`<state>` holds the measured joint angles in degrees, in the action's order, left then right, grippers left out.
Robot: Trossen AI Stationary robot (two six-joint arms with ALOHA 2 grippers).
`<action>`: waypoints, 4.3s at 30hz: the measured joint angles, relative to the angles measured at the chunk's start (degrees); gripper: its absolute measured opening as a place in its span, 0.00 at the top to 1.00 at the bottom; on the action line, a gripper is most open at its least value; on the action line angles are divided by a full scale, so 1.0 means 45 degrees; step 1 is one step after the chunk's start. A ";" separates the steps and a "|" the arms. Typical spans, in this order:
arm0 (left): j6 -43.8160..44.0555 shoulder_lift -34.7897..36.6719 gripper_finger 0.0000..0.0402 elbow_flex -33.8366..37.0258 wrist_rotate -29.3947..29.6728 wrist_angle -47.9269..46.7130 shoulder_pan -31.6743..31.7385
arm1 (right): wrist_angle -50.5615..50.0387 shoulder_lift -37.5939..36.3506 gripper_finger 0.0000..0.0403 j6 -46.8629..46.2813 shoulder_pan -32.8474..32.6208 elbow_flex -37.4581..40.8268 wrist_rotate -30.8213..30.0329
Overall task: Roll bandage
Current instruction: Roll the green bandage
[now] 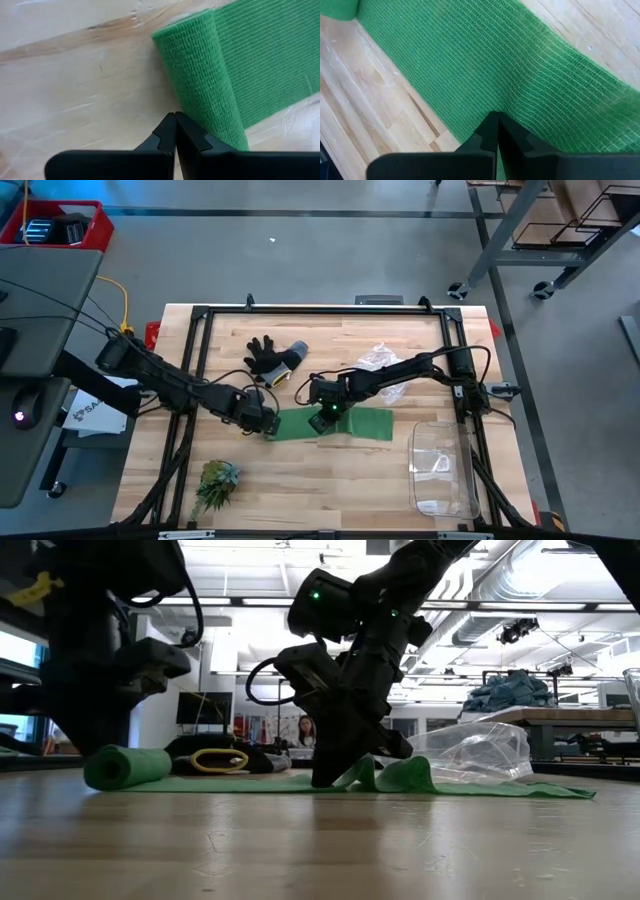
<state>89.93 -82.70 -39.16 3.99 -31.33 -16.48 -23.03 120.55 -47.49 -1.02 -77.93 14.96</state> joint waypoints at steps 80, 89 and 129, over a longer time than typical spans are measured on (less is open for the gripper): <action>-0.0492 0.0461 1.00 -0.0005 0.0210 0.0835 0.0066 | 0.2822 0.1519 1.00 0.4326 -0.0617 -0.2147 -0.1177; -0.0465 0.0466 1.00 -0.0004 0.0233 0.0974 0.0061 | 0.2437 0.1690 1.00 0.4320 -0.0661 -0.2075 -0.1542; 0.2507 0.1356 1.00 -0.0010 0.2108 0.0343 -0.0942 | 0.1530 0.1685 1.00 0.4795 -0.0680 -0.2069 -0.2280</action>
<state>101.21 -76.59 -39.20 13.47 -29.79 -20.72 -16.14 128.14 -25.91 -4.08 -87.24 4.70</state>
